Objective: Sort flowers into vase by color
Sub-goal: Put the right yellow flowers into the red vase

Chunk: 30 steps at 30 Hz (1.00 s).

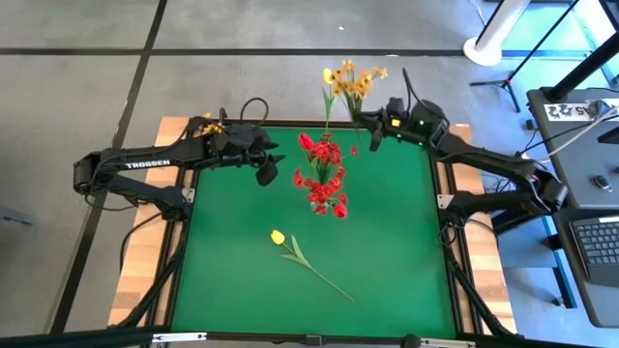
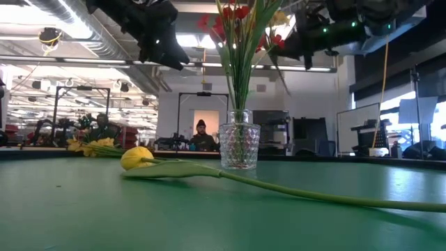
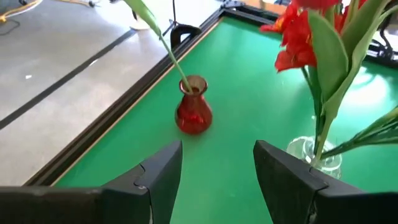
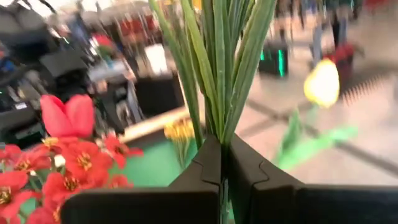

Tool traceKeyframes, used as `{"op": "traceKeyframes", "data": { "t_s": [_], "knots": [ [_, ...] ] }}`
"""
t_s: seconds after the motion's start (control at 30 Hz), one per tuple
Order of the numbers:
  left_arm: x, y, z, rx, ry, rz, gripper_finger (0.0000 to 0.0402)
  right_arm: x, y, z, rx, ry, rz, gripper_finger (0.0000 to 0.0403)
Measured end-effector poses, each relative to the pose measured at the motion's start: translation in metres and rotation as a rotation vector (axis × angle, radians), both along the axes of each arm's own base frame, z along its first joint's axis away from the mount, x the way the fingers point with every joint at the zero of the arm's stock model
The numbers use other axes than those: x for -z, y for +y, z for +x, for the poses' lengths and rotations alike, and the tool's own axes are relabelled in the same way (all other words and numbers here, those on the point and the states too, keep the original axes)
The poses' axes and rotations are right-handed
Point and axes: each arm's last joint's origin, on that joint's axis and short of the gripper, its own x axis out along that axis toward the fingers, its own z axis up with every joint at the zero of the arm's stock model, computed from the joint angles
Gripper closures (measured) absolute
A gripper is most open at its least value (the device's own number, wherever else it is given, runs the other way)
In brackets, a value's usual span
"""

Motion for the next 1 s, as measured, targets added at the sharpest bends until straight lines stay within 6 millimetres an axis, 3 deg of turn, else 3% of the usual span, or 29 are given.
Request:
{"op": "traceKeyframes", "data": {
  "t_s": [0.27,0.4,0.73,1.0],
  "knots": [
    [-0.002,0.003,0.001,-0.007,-0.026,0.011,0.0206,0.043,-0.007,0.011,-0.038,-0.282,-0.24,0.0399],
    [-0.004,0.006,0.0,-0.036,-0.04,0.026,0.0206,0.061,-0.017,0.026,-0.079,-0.337,-0.251,0.0399],
    [-0.01,0.011,0.002,-0.061,-0.104,0.054,0.0206,0.09,-0.049,0.07,-0.105,-0.304,-0.195,0.0398],
    [-0.009,0.011,0.002,-0.061,-0.101,0.052,0.0206,0.117,-0.058,0.081,-0.106,-0.248,-0.13,0.0398]
  ]
}}
